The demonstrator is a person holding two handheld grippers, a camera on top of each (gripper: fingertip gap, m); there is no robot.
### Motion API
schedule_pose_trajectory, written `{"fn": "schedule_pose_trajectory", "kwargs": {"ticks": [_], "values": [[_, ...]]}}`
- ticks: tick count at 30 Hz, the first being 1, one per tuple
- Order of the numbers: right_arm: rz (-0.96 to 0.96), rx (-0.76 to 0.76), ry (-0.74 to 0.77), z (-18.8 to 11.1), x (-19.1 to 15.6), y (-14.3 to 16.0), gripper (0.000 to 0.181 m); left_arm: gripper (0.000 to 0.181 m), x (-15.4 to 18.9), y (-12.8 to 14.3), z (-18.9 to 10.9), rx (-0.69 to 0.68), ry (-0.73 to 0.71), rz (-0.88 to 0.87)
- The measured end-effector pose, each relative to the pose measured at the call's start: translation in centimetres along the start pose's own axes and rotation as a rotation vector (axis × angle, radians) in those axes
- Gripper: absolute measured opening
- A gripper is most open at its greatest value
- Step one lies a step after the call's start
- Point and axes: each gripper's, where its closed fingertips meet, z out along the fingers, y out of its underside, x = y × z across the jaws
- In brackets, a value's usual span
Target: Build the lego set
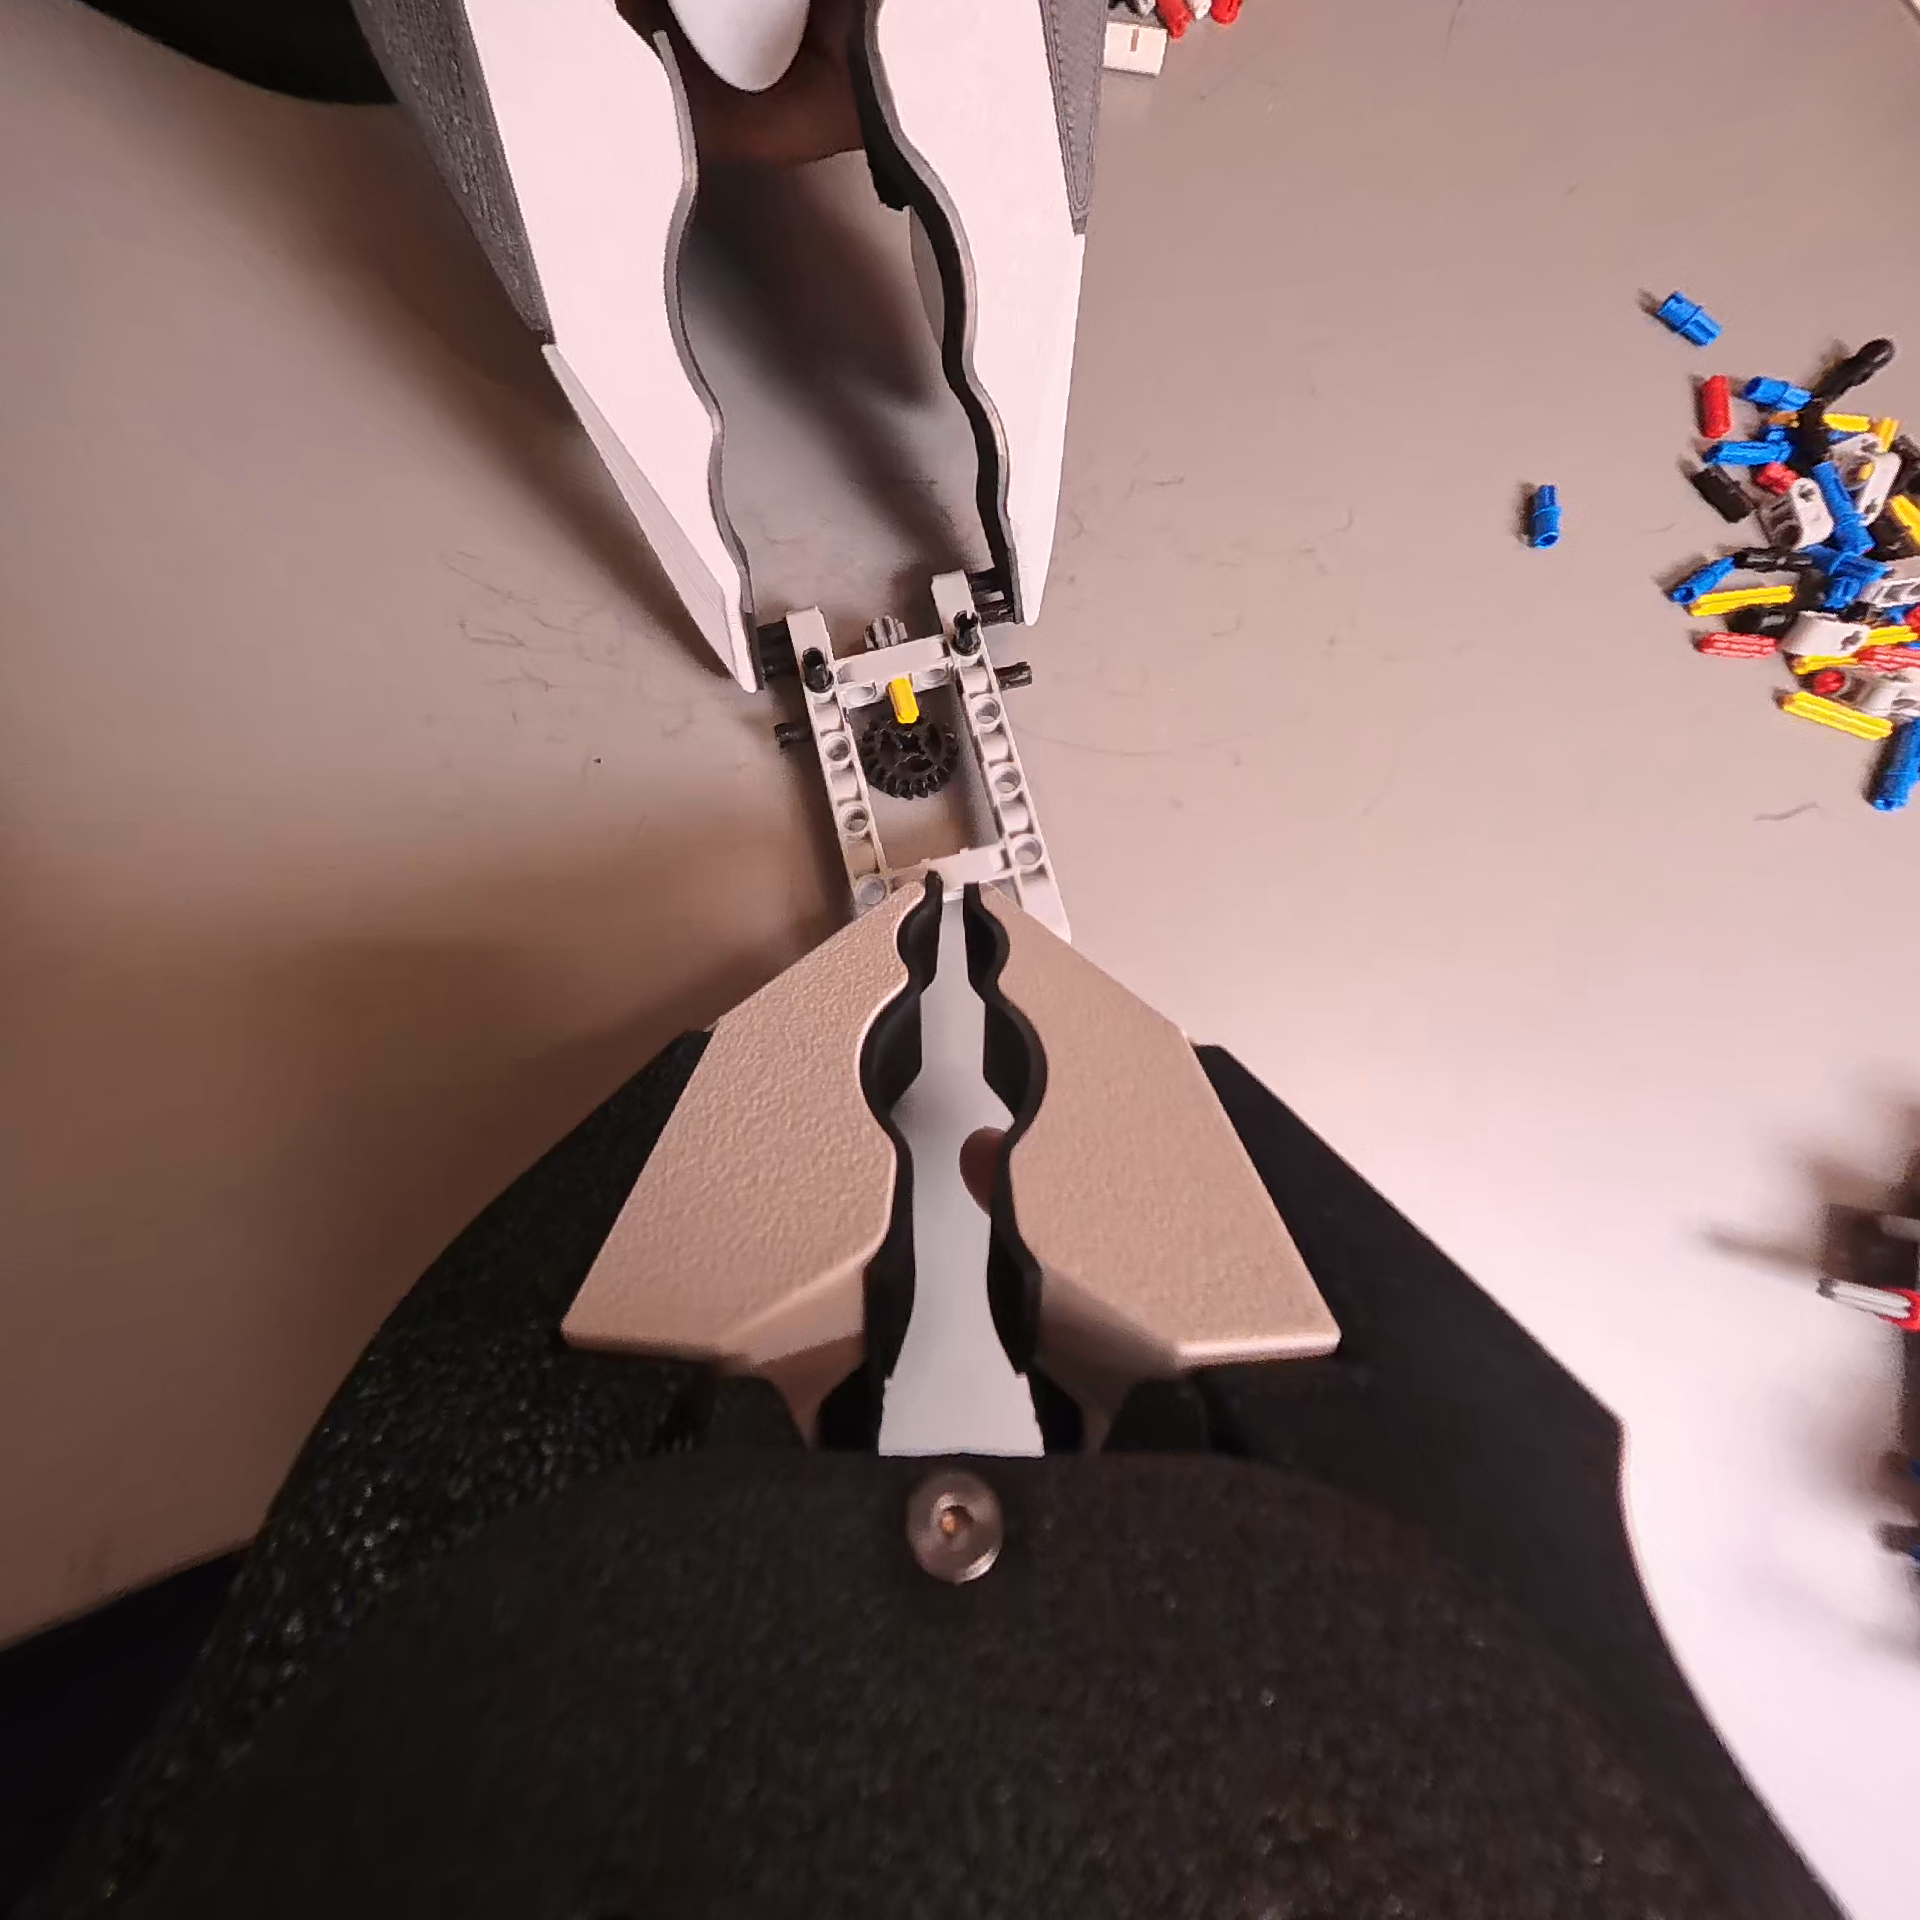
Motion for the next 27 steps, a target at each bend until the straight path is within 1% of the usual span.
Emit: {"fn": "schedule_pose_trajectory", "kwargs": {"ticks": [4, 9, 14, 17, 27], "values": [[-0.005, -0.005, -0.012, -0.2, -0.3, 0.2, 0.003, 0.056, 0.0, 0.2, 0.2, -0.036, 0.001, 0.006], [0.017, -0.012, -0.040, -0.6, -0.5, 1.3, 0.002, 0.055, 0.2, 0.2, 0.2, -0.040, 0.007, 0.004], [0.101, 0.004, -0.086, -1.1, -0.2, 3.3, 0.014, 0.056, 0.2, 0.3, 0.2, -0.040, 0.010, -0.002], [0.073, 0.027, -0.104, -0.9, -0.9, 2.8, 0.016, 0.056, 0.2, 0.5, 0.1, -0.043, 0.027, -0.012], [0.002, -0.032, -0.052, 0.8, -1.3, 1.8, 0.016, 0.056, 0.1, 0.7, 0.0, -0.020, 0.035, -0.027]]}}
